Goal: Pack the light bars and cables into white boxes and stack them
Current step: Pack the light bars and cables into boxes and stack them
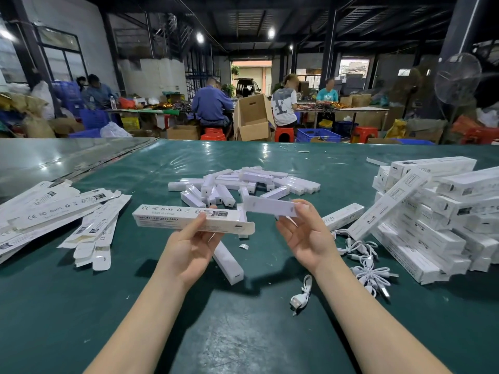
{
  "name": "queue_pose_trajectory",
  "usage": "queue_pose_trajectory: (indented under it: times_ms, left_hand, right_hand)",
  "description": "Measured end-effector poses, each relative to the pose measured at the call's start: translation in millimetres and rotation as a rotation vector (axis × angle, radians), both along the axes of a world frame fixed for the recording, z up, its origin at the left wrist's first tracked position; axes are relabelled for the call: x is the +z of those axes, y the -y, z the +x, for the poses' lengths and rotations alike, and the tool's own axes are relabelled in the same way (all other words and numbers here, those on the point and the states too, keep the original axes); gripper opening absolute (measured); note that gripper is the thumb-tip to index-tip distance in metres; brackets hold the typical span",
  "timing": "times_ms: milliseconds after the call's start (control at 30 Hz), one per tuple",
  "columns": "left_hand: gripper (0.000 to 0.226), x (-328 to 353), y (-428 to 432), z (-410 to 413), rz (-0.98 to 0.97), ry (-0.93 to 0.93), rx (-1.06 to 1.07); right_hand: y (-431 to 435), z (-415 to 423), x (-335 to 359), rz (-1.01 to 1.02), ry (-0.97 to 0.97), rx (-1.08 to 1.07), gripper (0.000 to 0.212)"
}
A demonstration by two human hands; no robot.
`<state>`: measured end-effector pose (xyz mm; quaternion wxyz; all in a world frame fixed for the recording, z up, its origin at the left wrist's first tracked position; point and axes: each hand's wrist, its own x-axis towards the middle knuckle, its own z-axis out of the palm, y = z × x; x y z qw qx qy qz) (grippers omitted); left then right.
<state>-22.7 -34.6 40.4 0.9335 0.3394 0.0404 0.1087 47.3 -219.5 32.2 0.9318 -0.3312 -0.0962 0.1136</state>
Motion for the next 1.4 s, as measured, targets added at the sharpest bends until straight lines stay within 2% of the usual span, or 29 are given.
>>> queue_pose_trajectory:
  times_ms: [267, 533, 600, 700, 800, 900, 967, 1000, 1033, 1067, 1133, 1167, 1200, 1267, 1333, 1400]
  left_hand:
    - [0.016, 1.5, 1.6, -0.6, -0.064, -0.027, 0.128]
    - [0.011, -4.6, 8.9, 2.5, 0.168, 0.026, 0.176]
    - [0.009, -5.6, 14.8, 2.2, 0.197, 0.024, 0.184]
    - [0.008, -5.8, 22.9, 0.7, 0.148, -0.009, 0.160]
    - [0.012, -2.3, 22.4, 0.5, 0.065, -0.030, 0.168]
    - [0.011, -2.6, 19.2, 0.5, 0.105, -0.022, 0.183]
    - [0.007, -3.6, 18.4, 0.7, 0.138, -0.018, 0.211]
    - [0.007, -3.1, 18.1, 1.2, 0.133, -0.015, 0.224]
    - [0.006, -2.3, 17.4, 1.4, 0.113, -0.012, 0.233]
    - [0.006, -1.1, 16.7, 1.4, 0.085, -0.015, 0.236]
    - [0.009, 0.0, 15.6, 0.7, 0.038, -0.049, 0.226]
    - [0.011, 0.1, 15.4, 0.4, 0.022, -0.078, 0.213]
    - [0.012, 0.0, 15.5, -0.1, 0.010, -0.109, 0.203]
    - [0.013, -0.6, 15.2, -1.2, -0.015, -0.162, 0.192]
    - [0.013, 0.1, 15.2, -2.2, -0.041, -0.195, 0.179]
    - [0.013, 1.1, 15.7, -2.8, -0.065, -0.210, 0.159]
  right_hand:
    - [-3.3, -7.6, -0.6, -0.145, 0.130, 0.072, 0.014]
    - [-13.9, -9.6, 1.4, -0.215, 0.126, -0.060, 0.013]
    - [-22.5, -13.4, 0.2, -0.336, 0.177, -0.110, 0.020]
    - [-37.5, -20.3, -1.2, -0.467, 0.253, -0.163, 0.030]
    - [-44.3, -28.3, 4.0, -0.532, 0.312, -0.036, 0.015]
    - [-47.0, -32.2, 6.1, -0.825, 0.450, 0.221, 0.025]
    - [-44.5, -32.5, 13.1, -0.882, 0.516, 0.292, 0.025]
    - [-40.6, -32.0, 19.2, -0.896, 0.530, 0.260, 0.026]
    - [-34.9, -29.8, 24.7, -0.962, 0.549, 0.157, 0.028]
    - [-28.3, -26.2, 30.0, -1.120, 0.586, -0.007, 0.029]
    - [-11.4, -17.9, 37.8, -1.618, 0.668, -0.362, 0.027]
    - [-2.3, -15.1, 40.4, -1.832, 0.663, -0.438, 0.024]
    - [6.0, -13.6, 43.3, -2.005, 0.637, -0.413, 0.023]
    - [18.8, -14.0, 46.7, -2.225, 0.569, -0.196, 0.025]
    - [25.7, -15.3, 45.3, -2.298, 0.514, 0.027, 0.032]
    - [25.0, -14.4, 39.4, -2.291, 0.500, 0.114, 0.034]
